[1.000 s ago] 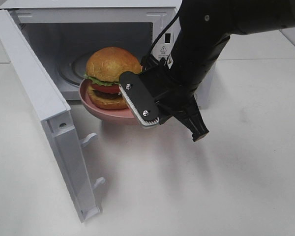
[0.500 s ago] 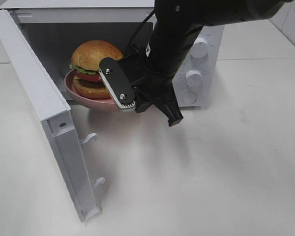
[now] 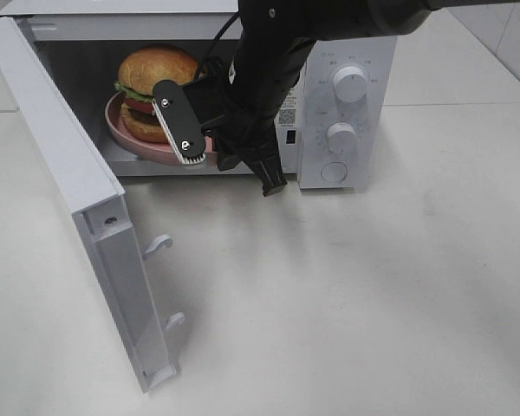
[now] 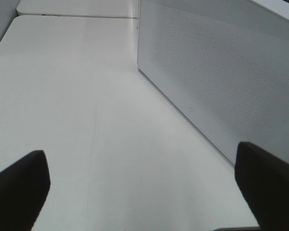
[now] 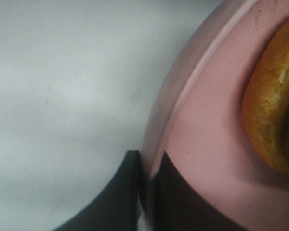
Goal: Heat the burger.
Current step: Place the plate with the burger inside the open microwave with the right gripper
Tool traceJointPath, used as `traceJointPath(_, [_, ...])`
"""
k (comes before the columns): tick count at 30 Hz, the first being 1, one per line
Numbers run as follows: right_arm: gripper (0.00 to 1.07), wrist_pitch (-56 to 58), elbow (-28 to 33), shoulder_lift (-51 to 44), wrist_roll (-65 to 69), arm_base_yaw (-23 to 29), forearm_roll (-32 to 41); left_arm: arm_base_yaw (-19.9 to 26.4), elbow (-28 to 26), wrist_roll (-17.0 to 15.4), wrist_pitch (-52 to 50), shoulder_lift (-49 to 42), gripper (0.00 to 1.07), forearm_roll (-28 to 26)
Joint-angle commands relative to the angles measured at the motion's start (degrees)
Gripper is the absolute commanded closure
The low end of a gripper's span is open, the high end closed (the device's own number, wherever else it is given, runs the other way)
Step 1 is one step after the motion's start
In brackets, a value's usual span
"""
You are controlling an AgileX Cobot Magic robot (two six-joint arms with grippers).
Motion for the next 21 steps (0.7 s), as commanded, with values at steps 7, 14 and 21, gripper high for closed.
traceJointPath(7, [1.07, 1.60, -9.80, 5.04, 3.50, -1.15, -2.81, 0.11, 0.00, 0.00, -0.46, -1.03, 0.09, -0.06])
traceJointPath(14, [1.07, 2.81, -15.81, 9.74, 3.50, -1.15, -2.98, 0.11, 0.00, 0.00, -0.46, -1.03, 0.09, -0.06])
traceJointPath(21, [1.07, 3.44, -19.60, 12.78, 3.78, -1.15, -5.56, 0.11, 0.00, 0.00, -0.46, -1.03, 0.09, -0.06])
